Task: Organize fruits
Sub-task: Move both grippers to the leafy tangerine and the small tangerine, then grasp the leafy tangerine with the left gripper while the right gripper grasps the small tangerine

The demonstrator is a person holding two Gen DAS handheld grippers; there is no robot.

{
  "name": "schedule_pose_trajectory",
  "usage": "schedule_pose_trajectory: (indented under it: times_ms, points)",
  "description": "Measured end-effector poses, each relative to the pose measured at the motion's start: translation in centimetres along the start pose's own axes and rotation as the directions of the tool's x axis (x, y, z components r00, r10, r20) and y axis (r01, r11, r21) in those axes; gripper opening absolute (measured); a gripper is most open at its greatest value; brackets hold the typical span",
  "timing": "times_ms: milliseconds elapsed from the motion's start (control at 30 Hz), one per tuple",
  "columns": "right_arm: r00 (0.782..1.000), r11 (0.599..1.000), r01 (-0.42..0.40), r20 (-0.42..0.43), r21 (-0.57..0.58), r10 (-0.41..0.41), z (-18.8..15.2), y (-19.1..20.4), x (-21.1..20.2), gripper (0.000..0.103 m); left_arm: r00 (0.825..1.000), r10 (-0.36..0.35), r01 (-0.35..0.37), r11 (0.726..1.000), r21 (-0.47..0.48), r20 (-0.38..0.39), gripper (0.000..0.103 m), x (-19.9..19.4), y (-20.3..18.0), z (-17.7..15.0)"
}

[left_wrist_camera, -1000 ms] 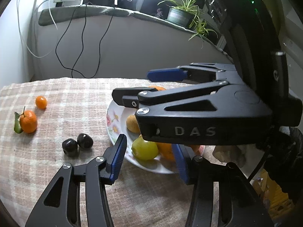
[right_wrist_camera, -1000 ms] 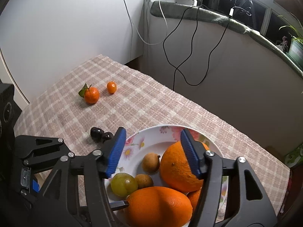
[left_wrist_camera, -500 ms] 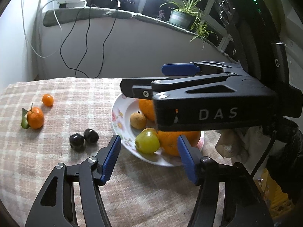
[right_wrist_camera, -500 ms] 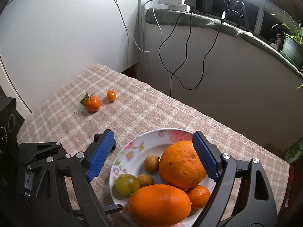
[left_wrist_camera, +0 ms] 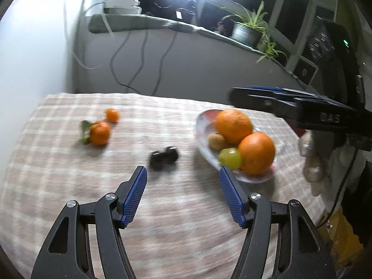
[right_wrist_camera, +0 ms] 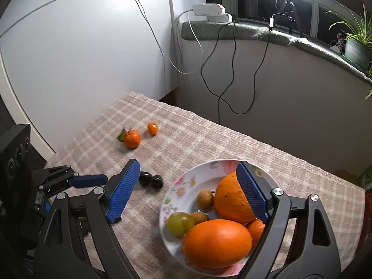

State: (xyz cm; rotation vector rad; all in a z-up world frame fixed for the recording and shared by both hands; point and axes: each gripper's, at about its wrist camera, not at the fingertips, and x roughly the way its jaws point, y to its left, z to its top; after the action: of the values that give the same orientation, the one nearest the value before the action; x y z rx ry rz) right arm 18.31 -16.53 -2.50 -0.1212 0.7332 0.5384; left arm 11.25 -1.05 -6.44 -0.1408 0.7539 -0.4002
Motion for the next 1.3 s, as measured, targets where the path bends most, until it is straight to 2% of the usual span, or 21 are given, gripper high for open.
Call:
schedule_pose_trajectory:
  times_ms: [333, 500, 667, 833, 967, 1133, 1300]
  points:
    - [0.997, 0.997, -0.079, 0.024, -0.008, 0.079, -1.4, 3.3, 0.1, 0.087, 0.996, 0.087, -0.086, 0.995, -0.060, 0.020, 0.064, -2.0, 5.0, -0.3]
    - [0.996, 0.993, -0.093, -0.004, -0.070, 0.093, -1.7, 5.2, 1.0, 0.087, 0.993, 0.113, -0.110, 0.990, -0.084, 0.029, 0.064, -2.2, 6.9, 0.0]
    - [0.995, 0.990, -0.101, -0.033, -0.094, 0.099, -0.6, 5.5, 1.9, 0.087, 0.992, 0.124, -0.121, 0.988, -0.095, 0.032, 0.064, -1.4, 8.2, 0.7]
    - [0.988, 0.990, -0.133, -0.077, -0.034, 0.130, 1.8, 4.3, 3.5, 0.087, 0.992, 0.121, -0.119, 0.989, -0.092, 0.020, 0.064, 0.4, 8.9, 1.5]
    - [0.978, 0.984, -0.161, -0.123, 0.080, 0.170, 4.0, 2.7, 6.1, 0.087, 0.992, 0.126, -0.124, 0.989, -0.082, 0.014, 0.064, 1.9, 9.0, 2.2]
    - [0.957, 0.959, -0.188, -0.180, 0.210, 0.227, 5.8, 1.5, 9.5, 0.074, 0.991, 0.131, -0.132, 0.987, -0.087, -0.010, 0.064, 3.9, 9.7, 2.6]
    - [0.943, 0.951, -0.173, -0.234, 0.256, 0.235, 6.8, 1.6, 12.7, 0.065, 0.991, 0.130, -0.132, 0.987, -0.090, -0.023, 0.062, 5.2, 10.1, 3.1]
